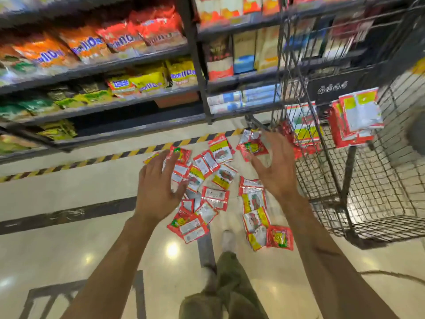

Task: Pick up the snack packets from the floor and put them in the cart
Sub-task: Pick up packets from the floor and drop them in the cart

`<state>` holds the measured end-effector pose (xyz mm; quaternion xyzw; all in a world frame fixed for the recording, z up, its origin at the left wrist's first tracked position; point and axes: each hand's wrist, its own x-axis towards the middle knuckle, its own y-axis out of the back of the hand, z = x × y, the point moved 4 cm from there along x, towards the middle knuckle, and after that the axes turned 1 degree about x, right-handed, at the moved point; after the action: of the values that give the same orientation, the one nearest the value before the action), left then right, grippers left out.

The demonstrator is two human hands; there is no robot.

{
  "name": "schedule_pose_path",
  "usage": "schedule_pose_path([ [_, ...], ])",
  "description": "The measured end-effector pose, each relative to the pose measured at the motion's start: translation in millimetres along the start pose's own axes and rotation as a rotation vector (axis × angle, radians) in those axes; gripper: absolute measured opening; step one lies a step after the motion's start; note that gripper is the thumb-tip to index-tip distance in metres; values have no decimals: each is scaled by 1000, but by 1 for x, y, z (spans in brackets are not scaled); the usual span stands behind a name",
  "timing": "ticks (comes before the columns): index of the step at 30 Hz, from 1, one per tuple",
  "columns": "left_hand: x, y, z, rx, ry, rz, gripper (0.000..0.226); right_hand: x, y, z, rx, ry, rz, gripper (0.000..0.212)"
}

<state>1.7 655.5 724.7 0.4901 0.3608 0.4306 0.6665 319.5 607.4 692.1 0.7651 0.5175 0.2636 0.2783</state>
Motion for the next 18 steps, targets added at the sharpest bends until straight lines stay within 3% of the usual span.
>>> schedule_pose_path([
  [10,127,-213,-51,-37,-223,-133,72,47,-116,141,-53,-93,18,69],
  [18,165,-387,-93,-18,-264,-178,75,16,-258,252,-112,-115,-51,62],
])
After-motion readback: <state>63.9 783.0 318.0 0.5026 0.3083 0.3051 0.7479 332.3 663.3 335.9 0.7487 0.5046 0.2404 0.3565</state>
